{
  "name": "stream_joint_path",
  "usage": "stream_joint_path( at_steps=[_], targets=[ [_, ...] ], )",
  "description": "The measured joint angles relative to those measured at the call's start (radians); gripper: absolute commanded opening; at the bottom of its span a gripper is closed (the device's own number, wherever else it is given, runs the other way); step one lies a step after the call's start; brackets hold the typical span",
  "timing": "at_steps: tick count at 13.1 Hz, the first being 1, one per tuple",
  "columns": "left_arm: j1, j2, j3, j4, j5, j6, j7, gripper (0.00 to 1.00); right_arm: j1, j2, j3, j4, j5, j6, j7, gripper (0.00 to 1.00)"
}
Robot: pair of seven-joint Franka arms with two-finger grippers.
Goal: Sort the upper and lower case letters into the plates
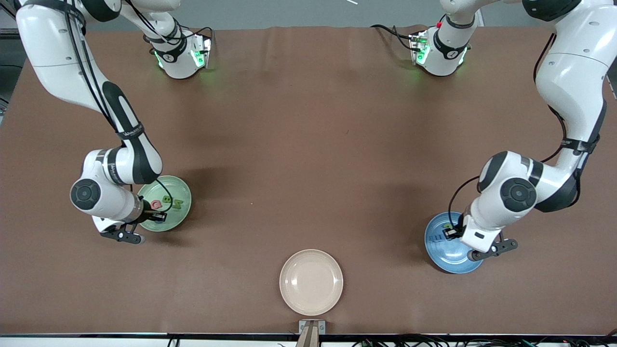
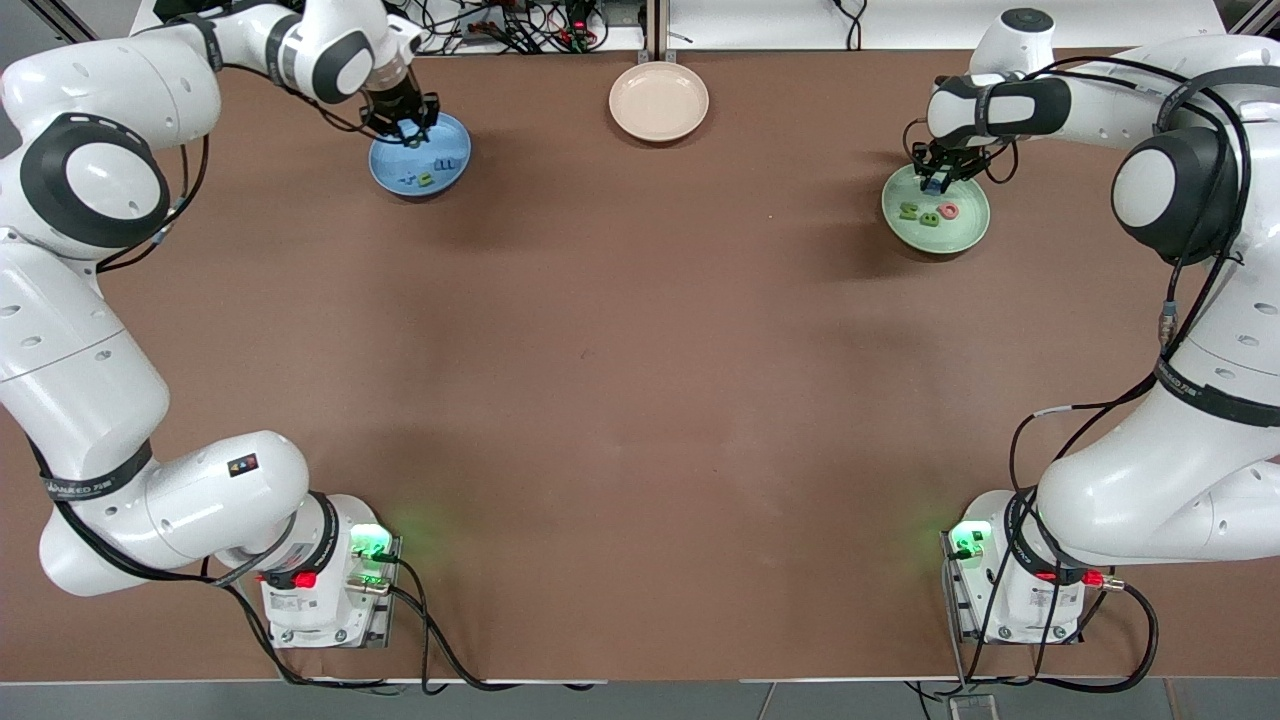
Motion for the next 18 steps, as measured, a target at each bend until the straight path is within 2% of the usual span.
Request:
stream_joint_path(
  at_steps=[1, 2, 7, 11, 14, 18],
  targets=[
    [0.002, 0.006, 0.021, 0.0, 0.0, 0.016, 0.033, 0.79, 0.0, 0.001, 0.0, 0.002, 0.0, -0.003, 0.0, 1.0],
    [0.002, 0.012, 0.036, 0.0, 0.0, 0.034, 0.055, 1.0, 0.0, 0.0, 0.001, 0.009, 0.0, -0.019, 0.0, 1.0],
    [0.001, 0.0, 0.043, 0.014, 0.0, 0.059, 0.098, 1.0, 0.0, -0.066, 0.006, 0.122, 0.0, -0.264, -0.054, 1.0],
    [0.004, -0.104, 0.003, 0.034, -0.016, -0.056, 0.152, 1.0, -0.035, -0.18, -0.003, 0.217, 0.0, -0.519, -0.18, 1.0],
    [0.026, -0.242, -0.011, 0.038, -0.14, -0.214, 0.191, 1.0, -0.06, -0.23, -0.003, 0.334, 0.0, -0.731, -0.207, 1.0],
    [0.075, -0.427, -0.013, 0.055, -0.326, -0.398, 0.345, 1.0, -0.06, -0.236, -0.003, 0.537, 0.0, -0.949, -0.209, 1.0]
  ],
)
